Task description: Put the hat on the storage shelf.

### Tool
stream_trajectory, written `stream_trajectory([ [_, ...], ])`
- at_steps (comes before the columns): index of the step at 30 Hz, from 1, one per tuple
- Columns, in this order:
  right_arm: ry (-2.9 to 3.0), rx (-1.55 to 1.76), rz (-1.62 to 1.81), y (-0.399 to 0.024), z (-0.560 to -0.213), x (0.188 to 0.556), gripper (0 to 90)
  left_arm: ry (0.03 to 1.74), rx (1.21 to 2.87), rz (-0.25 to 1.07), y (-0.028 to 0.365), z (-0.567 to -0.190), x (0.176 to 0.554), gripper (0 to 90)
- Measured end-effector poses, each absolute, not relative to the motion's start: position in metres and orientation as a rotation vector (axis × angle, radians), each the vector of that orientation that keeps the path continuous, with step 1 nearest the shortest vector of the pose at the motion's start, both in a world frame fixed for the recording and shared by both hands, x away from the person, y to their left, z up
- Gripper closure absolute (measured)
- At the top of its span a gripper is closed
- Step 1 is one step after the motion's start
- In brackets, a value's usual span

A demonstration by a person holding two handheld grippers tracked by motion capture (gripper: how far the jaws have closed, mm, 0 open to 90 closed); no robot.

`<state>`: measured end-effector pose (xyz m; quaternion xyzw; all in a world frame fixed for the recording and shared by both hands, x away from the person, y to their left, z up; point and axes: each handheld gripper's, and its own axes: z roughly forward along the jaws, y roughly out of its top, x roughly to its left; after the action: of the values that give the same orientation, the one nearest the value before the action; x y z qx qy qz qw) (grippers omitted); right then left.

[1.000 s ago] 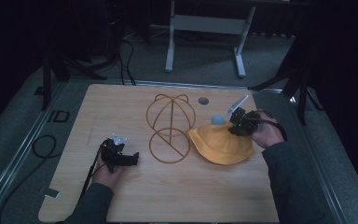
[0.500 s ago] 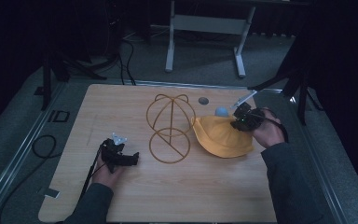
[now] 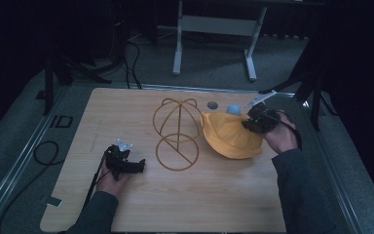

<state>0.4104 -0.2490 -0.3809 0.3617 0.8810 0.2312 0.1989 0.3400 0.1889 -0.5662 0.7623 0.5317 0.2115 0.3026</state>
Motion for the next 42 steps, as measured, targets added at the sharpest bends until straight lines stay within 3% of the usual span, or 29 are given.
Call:
stream_trajectory([
  [42,2.327,0.940,0.932,-0.263,-0.319,0.383,84.1,1.410,2.022,0.559,0.189,-0.566,0.340,0.1],
])
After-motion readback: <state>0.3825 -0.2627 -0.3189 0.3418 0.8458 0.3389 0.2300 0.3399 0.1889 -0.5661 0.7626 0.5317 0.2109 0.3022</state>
